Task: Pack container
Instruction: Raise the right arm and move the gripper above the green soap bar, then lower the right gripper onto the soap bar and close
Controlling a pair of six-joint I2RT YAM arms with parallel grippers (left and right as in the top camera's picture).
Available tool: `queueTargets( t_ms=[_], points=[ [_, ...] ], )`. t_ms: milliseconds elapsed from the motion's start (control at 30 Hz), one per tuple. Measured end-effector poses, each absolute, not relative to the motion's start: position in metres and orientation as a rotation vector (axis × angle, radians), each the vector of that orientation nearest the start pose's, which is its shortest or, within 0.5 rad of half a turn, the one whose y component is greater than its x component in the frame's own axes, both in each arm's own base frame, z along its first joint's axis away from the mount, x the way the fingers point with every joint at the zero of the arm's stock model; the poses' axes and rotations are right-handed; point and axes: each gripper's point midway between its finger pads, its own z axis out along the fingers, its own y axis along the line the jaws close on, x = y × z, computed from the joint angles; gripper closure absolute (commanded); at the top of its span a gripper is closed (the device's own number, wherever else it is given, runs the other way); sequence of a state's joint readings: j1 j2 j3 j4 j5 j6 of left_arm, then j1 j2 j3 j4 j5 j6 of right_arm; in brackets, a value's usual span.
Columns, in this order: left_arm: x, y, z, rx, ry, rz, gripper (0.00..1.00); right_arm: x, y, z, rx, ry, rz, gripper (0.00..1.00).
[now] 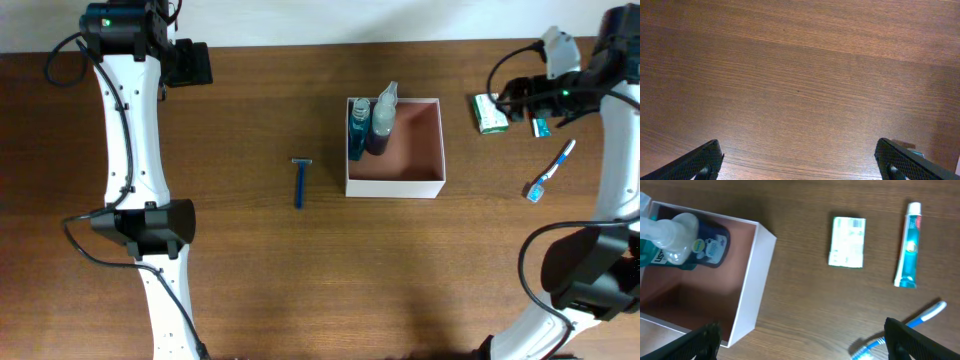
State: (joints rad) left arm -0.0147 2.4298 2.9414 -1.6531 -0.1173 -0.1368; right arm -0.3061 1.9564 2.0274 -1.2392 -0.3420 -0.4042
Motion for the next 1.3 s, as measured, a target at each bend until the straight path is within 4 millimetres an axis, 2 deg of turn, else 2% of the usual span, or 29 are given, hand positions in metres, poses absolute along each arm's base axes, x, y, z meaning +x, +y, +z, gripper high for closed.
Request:
queueTargets(
  t_ms=[133, 433, 800, 1167, 1300],
  points=[
    [0.506, 0.013, 0.236, -0.199, 2.696, 0.114, 0.01, 0.458, -0.074, 0.215, -0.252, 2.614, 0.238, 0.01],
    [0.506, 0.013, 0.236, -0.199, 2.696, 0.114, 0.0, 0.483, -0.075, 0.213, -0.28, 2.545, 0.196, 0.01],
    [0.506, 0.013, 0.236, -0.199, 2.696, 0.114, 0.01, 0.485, -0.095, 0.201, -0.377, 2.576, 0.024, 0.01],
    [0.506, 0.013, 0.236, -0.199, 2.696, 0.114, 0.01, 0.484, -0.098, 0.19, -0.423, 2.602, 0.003, 0.01],
    [0.506, 0.013, 0.236, -0.199, 2.696, 0.114, 0.01, 0.486, -0.101, 0.176, -0.433, 2.628, 0.013, 0.01]
  ],
)
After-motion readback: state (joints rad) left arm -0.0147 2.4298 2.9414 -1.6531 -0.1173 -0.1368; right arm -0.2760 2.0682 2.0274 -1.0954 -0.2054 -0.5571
